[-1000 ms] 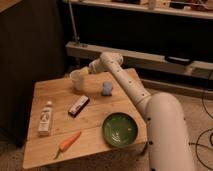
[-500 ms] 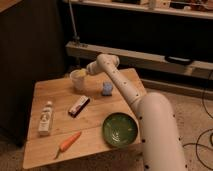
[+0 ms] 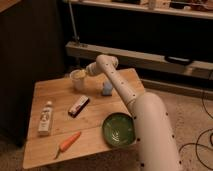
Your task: Place the ceramic cup in the ceramic bowl
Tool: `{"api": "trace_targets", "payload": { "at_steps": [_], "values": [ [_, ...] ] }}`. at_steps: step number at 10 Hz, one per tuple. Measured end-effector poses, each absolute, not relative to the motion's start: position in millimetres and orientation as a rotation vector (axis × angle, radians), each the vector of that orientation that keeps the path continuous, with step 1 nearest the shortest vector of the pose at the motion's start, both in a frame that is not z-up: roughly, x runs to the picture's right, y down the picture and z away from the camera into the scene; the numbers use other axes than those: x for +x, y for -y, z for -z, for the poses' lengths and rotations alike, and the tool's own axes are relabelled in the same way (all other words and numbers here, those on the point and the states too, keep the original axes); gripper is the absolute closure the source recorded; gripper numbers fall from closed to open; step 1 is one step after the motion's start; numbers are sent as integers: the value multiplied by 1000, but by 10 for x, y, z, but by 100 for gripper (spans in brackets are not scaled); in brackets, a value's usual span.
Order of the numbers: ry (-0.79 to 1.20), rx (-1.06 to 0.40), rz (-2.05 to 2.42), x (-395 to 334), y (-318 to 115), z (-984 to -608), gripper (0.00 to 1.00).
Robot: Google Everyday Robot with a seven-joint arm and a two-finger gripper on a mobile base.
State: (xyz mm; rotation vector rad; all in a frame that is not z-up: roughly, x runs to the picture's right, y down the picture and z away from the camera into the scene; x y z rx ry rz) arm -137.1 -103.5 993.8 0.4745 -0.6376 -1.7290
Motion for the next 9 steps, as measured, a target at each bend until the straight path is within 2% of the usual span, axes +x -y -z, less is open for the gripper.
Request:
{"api": "trace_targets", "payload": {
  "at_steps": [1,2,7,8,9],
  "values": [
    [649,474,1730,-1416,1035,-9953,25],
    [656,476,1733,-1452,1041,-9956,34],
    [728,487,1712,-1503,1083,-9919,91],
    [757,498,1701,-1496,1096,-9882,98],
    [784,515,1691,-1499,1127,-9810,100]
  ]
}}
